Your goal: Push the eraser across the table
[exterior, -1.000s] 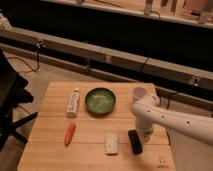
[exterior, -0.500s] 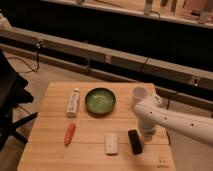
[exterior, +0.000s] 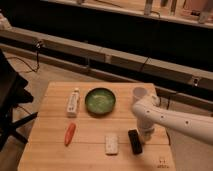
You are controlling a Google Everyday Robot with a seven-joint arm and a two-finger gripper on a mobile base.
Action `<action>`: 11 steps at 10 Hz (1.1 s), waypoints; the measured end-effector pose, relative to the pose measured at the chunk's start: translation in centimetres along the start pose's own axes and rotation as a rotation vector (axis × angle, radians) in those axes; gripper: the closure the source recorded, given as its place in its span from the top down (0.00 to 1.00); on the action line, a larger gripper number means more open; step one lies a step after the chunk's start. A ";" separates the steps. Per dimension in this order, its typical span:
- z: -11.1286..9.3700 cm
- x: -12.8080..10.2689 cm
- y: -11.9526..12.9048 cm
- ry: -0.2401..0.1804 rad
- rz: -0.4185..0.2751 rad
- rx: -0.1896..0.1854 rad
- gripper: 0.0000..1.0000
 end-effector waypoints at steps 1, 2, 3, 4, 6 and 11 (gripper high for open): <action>0.4 -0.6 0.0 0.004 -0.017 -0.010 0.08; 0.6 -1.2 0.0 0.009 -0.033 -0.018 0.08; 0.7 -1.6 0.2 0.011 -0.052 -0.024 0.08; 0.5 -2.8 0.6 0.014 -0.084 -0.026 0.08; 0.0 -4.5 1.3 0.017 -0.134 -0.026 0.08; -1.1 -6.7 3.0 -0.012 -0.235 -0.026 0.08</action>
